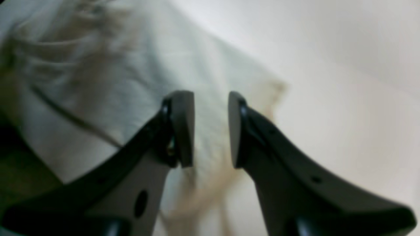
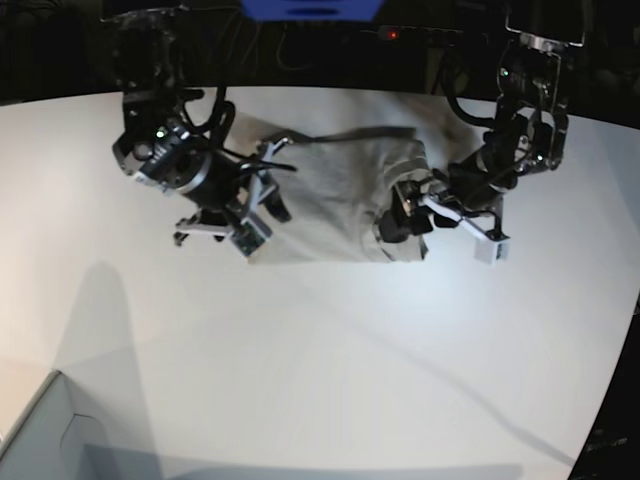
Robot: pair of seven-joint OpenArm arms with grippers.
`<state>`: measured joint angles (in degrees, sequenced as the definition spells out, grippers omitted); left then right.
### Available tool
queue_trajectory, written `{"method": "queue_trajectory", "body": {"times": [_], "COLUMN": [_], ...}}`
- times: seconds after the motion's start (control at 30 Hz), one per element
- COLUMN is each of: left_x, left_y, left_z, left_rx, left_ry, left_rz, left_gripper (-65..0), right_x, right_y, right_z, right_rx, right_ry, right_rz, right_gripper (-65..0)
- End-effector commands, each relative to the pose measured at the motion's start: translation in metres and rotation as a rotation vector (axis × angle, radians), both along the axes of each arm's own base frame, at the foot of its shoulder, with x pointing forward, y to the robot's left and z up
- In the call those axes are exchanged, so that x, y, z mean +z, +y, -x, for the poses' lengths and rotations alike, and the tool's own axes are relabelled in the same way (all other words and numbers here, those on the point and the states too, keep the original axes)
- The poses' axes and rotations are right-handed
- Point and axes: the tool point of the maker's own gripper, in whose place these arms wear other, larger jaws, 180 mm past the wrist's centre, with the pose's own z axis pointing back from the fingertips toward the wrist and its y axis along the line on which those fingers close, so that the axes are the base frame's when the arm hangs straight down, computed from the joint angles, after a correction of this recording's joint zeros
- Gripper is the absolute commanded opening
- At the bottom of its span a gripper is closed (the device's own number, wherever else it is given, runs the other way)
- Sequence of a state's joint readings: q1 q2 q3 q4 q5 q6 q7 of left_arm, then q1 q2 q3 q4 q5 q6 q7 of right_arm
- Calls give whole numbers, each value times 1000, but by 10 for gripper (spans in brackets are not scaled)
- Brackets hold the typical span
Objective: Layout the t-shirt on the table in an organized manner, then fold the t-shirt properly
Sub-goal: 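Regrasp the folded bundle edges with both grippers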
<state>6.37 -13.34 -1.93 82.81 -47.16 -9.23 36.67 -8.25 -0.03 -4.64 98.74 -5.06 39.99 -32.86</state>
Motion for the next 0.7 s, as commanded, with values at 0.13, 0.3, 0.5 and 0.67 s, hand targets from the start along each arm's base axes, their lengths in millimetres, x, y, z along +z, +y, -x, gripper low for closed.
{"method": "queue_trajectory", "body": {"times": [0.13, 0.3, 0.5, 0.67], "left_x": [16, 16, -10, -30], "left_y": [-4, -7, -13, -29], "left_z": [-11, -12, -11, -6], "left_rx": [-4, -8, 12, 26], "left_ry": [-55, -58, 19, 81], "left_rz": [23, 26, 53, 91], "left_gripper": [0, 0, 0, 0], "right_x": [-20, -42, -61, -66], "right_y": [4, -41, -61, -61], "right_z": [-15, -29, -28, -25], "right_rx": [8, -129, -170, -173], "right_ry": [47, 107, 162, 179], "right_rz": [-18, -16, -3, -6], "right_gripper": [-464, -464, -464, -464]}}
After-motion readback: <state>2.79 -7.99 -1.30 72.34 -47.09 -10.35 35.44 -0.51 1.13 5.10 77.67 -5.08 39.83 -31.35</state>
